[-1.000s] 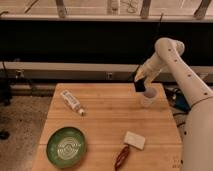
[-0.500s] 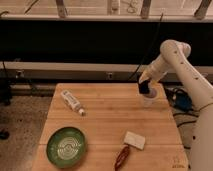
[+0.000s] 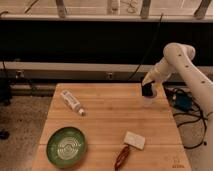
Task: Place the eraser in the ceramic cup
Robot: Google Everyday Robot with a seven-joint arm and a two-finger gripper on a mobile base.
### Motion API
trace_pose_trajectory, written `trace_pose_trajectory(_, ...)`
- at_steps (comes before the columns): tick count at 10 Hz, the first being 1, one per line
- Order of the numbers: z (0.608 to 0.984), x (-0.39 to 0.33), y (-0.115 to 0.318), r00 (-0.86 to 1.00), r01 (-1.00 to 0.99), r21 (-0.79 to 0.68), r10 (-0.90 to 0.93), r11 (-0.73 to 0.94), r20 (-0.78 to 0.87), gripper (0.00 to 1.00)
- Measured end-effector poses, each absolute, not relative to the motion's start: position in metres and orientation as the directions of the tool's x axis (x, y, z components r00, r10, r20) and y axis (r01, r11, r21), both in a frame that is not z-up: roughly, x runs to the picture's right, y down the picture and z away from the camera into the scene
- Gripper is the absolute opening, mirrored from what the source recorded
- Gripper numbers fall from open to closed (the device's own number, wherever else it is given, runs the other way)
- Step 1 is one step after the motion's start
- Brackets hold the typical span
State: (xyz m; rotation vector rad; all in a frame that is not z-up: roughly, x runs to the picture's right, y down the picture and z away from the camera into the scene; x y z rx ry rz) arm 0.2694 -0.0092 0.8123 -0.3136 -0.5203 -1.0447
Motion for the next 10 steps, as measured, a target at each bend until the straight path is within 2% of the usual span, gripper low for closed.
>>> trace_pose_trajectory(2, 0.812, 0.274, -0.009, 0.414, 0.876, -0.014, -0.737, 0.482, 0.534, 0.79)
trace_pose_trajectory(7, 0.808, 0.288, -0.012, 0.448, 0.867, -0.025, -0.756, 0.498, 0.478, 0.8)
trace_pose_trajectory(10, 0.808, 0.281, -0.011, 0.432, 0.87, -0.021, -0.74, 0.493, 0.515, 0.8)
